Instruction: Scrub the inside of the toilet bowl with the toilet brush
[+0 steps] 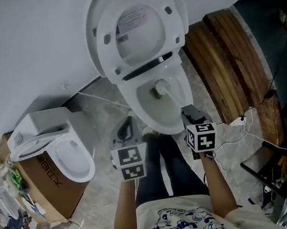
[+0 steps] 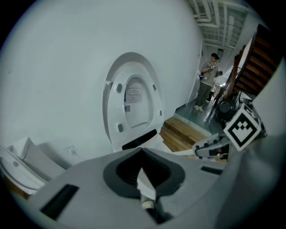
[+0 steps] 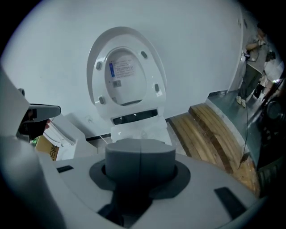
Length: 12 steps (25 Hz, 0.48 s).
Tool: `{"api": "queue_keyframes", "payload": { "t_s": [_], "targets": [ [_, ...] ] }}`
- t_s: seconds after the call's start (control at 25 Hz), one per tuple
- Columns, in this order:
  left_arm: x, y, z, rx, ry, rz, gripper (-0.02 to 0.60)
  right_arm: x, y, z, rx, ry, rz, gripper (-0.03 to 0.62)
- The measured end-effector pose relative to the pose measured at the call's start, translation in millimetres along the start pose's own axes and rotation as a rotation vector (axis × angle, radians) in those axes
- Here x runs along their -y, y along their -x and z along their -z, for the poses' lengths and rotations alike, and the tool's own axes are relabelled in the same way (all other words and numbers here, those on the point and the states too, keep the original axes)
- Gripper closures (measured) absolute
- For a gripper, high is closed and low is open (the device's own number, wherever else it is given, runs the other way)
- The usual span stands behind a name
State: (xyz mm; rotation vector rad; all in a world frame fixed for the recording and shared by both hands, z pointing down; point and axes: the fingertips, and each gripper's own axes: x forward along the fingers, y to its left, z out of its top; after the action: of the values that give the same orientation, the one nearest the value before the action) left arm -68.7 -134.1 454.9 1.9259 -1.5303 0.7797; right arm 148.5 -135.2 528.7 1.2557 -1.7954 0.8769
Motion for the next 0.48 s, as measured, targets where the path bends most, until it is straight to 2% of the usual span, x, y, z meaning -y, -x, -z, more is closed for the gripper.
{"api": "queue_keyframes", "payload": {
  "t_s": [0.24, 0.48],
  "targets": [
    [1.3, -22.6, 6.4, -0.019, -0.014, 0.025, 0.580, 2.5, -40.6, 14.0, -0.075, 0.027, -0.004, 0.434],
    [-8.3, -39.1, 13.2, -0.034, -0.014, 0.017, 0.579, 4.6, -70.2, 21.8, -0.109, 0.006, 0.002, 0.434]
  ]
}}
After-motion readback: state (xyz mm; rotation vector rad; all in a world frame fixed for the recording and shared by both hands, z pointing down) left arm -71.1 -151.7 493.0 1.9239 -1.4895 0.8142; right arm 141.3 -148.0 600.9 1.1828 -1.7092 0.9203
